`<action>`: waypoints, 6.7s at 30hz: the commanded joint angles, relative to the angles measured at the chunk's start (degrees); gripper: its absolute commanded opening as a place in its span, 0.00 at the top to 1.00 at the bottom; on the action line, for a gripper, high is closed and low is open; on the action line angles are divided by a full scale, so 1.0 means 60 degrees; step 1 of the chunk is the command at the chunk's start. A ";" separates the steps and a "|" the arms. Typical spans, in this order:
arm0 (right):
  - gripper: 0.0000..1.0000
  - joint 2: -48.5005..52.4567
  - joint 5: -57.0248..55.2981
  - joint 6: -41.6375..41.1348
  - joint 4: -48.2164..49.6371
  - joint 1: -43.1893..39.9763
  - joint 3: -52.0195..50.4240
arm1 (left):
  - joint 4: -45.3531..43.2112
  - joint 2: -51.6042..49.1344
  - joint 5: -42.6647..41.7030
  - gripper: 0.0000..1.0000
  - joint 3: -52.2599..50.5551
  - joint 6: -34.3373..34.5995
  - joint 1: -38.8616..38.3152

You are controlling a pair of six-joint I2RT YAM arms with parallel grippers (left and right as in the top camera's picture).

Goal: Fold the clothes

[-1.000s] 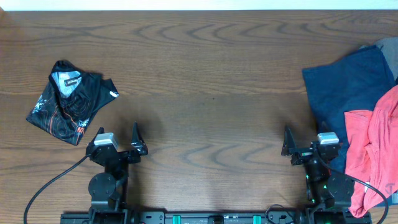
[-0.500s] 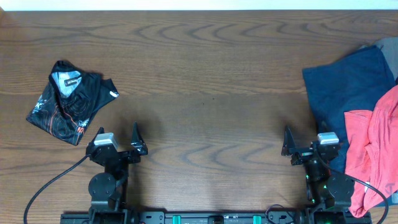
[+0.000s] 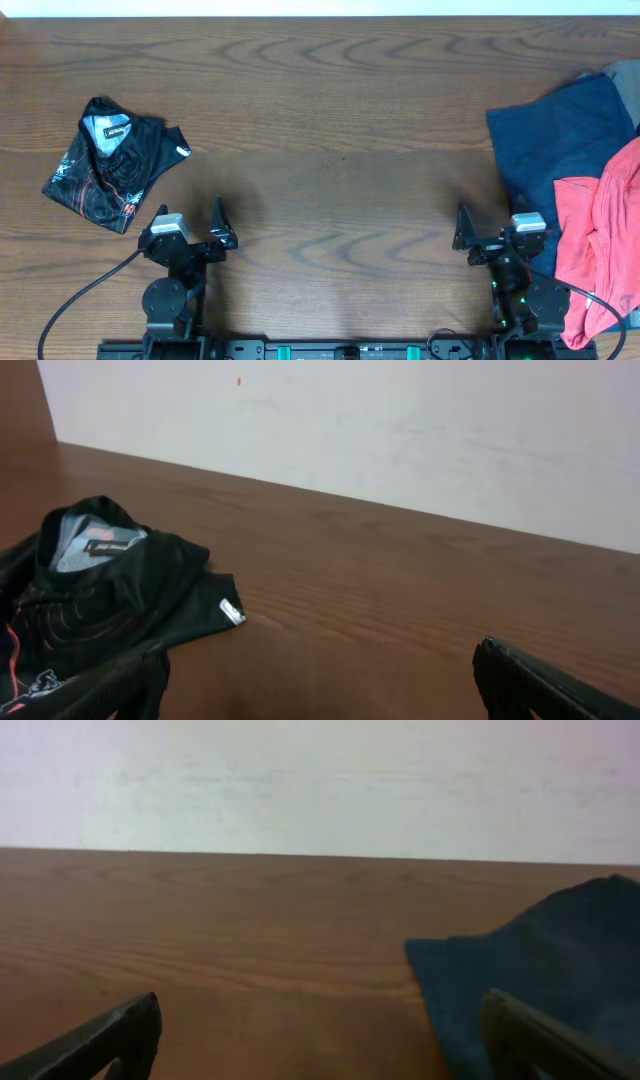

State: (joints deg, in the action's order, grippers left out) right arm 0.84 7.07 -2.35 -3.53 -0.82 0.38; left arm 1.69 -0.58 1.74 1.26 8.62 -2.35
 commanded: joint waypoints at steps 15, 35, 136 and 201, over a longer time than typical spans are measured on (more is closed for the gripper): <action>0.01 0.4433 -0.1399 -0.0382 -0.3271 0.0029 0.4339 | 0.4794 -0.3785 -0.0426 0.02 0.4732 0.0255 0.0004; 0.05 1.2356 -0.5734 -0.3038 -0.7450 -0.2699 0.8969 | 0.8131 -0.8550 -0.0433 0.02 0.8484 0.0262 0.0004; 0.01 1.5344 -0.2452 -0.3140 -1.0018 0.2320 1.3100 | 0.3894 -1.4167 -0.4583 0.02 0.8389 0.3268 -0.2204; 0.02 1.5365 -0.1096 -0.2328 -0.9996 0.1810 1.3100 | 0.3377 -1.5303 -0.3581 0.94 1.1224 0.1056 -0.1384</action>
State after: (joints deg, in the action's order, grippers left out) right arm 93.06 -3.03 -19.57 -63.61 10.46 78.89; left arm 18.87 -101.12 -18.06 68.07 17.50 -11.46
